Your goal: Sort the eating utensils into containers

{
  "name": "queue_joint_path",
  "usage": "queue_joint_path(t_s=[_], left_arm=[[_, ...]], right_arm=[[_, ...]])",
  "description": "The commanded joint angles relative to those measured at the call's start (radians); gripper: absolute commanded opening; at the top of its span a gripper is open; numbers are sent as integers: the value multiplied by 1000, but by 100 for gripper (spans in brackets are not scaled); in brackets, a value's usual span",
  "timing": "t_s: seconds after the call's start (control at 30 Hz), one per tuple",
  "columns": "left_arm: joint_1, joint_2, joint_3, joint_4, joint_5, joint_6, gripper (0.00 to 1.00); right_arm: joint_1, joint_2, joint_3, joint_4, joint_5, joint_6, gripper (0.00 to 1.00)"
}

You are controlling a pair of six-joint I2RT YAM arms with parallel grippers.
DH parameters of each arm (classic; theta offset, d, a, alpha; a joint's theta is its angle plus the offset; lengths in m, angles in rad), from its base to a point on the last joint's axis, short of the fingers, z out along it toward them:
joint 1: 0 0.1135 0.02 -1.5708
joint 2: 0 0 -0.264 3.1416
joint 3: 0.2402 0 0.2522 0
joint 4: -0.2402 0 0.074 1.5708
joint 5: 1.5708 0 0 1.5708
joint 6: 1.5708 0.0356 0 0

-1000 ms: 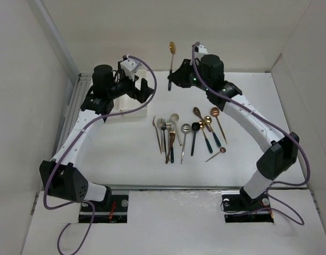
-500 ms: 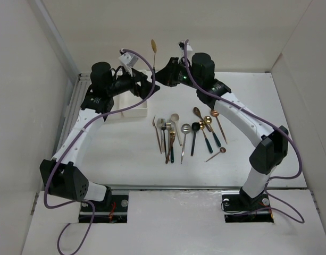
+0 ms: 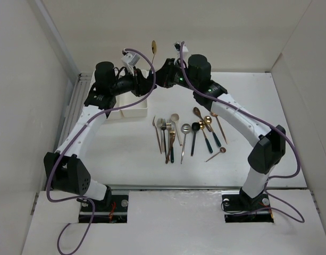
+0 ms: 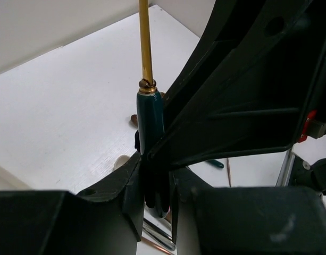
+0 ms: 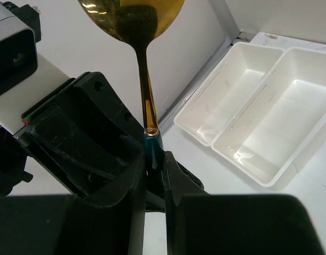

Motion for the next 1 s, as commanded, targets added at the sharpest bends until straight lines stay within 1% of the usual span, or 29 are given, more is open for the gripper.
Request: queue_joint_path(t_s=[0.0, 0.03, 0.07, 0.13, 0.17, 0.2, 0.23, 0.27, 0.3, 0.33, 0.37, 0.4, 0.47, 0.5, 0.53, 0.57, 0.6, 0.63, 0.7, 0.73, 0.8, 0.87, 0.97], left_arm=[[20, -12, 44, 44, -25, -2, 0], [20, -12, 44, 44, -25, -13, 0], [32, -12, 44, 35, -56, -13, 0], [43, -12, 44, 5, -116, -24, 0], [68, -12, 35, -6, -189, -24, 0], [85, -12, 21, -17, -227, -24, 0], [130, 3, 21, -43, -310, -24, 0], [154, 4, 12, -55, -311, -24, 0], [179, 23, 12, -66, -381, -15, 0], [202, 37, 12, -75, -415, 0, 0], [223, 78, 12, -98, -448, 45, 0], [259, 106, 30, -115, -511, 71, 0], [282, 169, 107, -166, -567, 115, 0], [291, 242, 139, -230, -587, 143, 0], [303, 278, 170, -262, -597, 154, 0], [303, 313, 229, -288, -614, 154, 0], [313, 347, 251, -333, -625, 166, 0], [313, 411, 272, -348, -649, 166, 0], [322, 462, 319, -358, -670, 186, 0], [322, 499, 329, -358, -679, 186, 0], [322, 510, 340, -347, -709, 197, 0], [322, 522, 340, -323, -731, 206, 0], [322, 522, 300, -309, -743, 215, 0]], right_arm=[[18, -7, 21, 69, -53, 24, 0], [18, -7, 21, 69, -53, 24, 3], [18, -7, 21, 69, -53, 24, 28], [-7, 2, 21, 69, -53, 36, 64], [-19, 2, 21, 59, -22, 36, 82], [-49, -8, 2, 37, -4, 50, 92], [-68, -27, -10, 21, 34, 59, 100], [-86, -36, -25, 4, 35, 59, 100], [-123, -36, -59, -11, 54, 59, 100], [-140, -51, -76, -51, 67, 59, 100], [-157, -64, -91, -74, 79, 59, 100], [-174, -64, -107, -98, 99, 45, 100], [-223, -64, -127, -210, 136, 30, 100], [-238, -50, -127, -253, 157, 2, 100], [-251, -41, -127, -295, 210, -10, 100], [-276, -32, -127, -374, 237, -25, 100], [-290, -6, -118, -411, 255, -50, 100], [-304, 8, -118, -448, 272, -64, 100], [-350, 51, -107, -541, 272, -93, 100], [-363, 65, -107, -569, 272, -123, 97], [-387, 85, -122, -638, 318, -151, 90], [-399, 85, -151, -651, 379, -161, 83], [-413, 75, -234, -660, 407, -170, 79]])
